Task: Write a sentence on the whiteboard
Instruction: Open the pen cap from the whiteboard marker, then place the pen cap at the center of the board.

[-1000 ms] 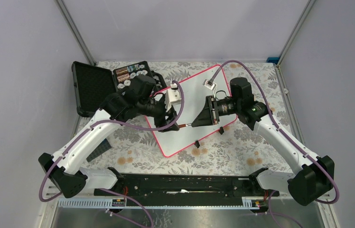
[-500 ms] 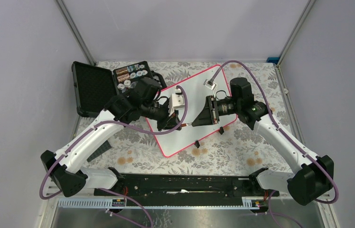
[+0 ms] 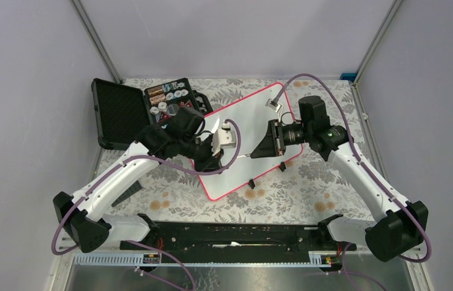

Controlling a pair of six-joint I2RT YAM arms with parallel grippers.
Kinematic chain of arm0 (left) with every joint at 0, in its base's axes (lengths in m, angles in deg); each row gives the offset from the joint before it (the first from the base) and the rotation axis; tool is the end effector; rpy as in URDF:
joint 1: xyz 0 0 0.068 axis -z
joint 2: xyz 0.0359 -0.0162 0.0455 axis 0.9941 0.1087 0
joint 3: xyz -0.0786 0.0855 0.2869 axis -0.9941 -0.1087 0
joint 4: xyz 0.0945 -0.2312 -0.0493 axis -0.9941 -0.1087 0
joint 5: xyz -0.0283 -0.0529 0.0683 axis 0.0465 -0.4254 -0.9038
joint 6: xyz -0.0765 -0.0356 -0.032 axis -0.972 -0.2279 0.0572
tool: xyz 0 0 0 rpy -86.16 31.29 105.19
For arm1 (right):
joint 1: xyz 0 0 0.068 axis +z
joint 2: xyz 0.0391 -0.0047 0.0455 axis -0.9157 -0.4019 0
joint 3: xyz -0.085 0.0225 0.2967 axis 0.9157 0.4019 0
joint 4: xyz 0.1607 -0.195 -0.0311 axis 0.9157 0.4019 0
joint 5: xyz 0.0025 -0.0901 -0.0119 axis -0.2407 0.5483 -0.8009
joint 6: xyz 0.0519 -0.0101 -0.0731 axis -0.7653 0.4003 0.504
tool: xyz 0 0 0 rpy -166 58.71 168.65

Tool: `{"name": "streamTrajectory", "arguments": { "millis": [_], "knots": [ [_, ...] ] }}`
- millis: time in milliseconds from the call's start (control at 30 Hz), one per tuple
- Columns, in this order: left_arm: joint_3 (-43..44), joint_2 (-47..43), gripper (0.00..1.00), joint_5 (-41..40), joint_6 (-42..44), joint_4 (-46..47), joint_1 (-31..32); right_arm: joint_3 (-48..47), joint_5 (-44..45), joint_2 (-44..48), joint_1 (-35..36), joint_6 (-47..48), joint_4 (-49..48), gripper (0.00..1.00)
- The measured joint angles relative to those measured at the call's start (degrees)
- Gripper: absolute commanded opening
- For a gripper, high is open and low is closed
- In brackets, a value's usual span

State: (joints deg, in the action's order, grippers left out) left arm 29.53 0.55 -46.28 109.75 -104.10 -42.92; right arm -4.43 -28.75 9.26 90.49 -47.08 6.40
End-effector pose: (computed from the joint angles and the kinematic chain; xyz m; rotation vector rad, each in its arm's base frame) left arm 0.1604 -0.2014 0.3682 1.5510 1.8359 -0.8828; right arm 0.2080 0.1710 0.3694 -0.8297 1.9706 1.5364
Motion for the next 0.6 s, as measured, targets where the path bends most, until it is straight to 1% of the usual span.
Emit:
{"name": "streamTrajectory", "arguments": {
  "millis": [133,267,367,433,600],
  "knots": [
    [-3.0,-0.2,0.00,-2.0,0.2,-4.5,0.1,-3.1,0.0,0.2,-1.3,2.2,1.8,0.00],
    [-4.7,-1.5,0.00,-2.8,0.2,-6.3,0.0,-4.5,-0.2,1.1,-2.3,3.9,3.2,0.00],
    [-5.2,-3.9,0.00,-2.7,0.2,-7.6,-2.3,-4.9,-0.4,1.3,-3.3,4.9,3.9,0.00],
    [-5.3,-6.1,0.00,-2.0,0.2,-8.0,-6.4,-4.9,-0.7,1.3,-3.8,5.2,4.5,0.00],
    [-3.4,-9.7,0.00,0.7,3.5,-11.7,-23.0,-4.9,-0.8,1.3,-4.0,5.9,5.2,0.00]
  ]
}}
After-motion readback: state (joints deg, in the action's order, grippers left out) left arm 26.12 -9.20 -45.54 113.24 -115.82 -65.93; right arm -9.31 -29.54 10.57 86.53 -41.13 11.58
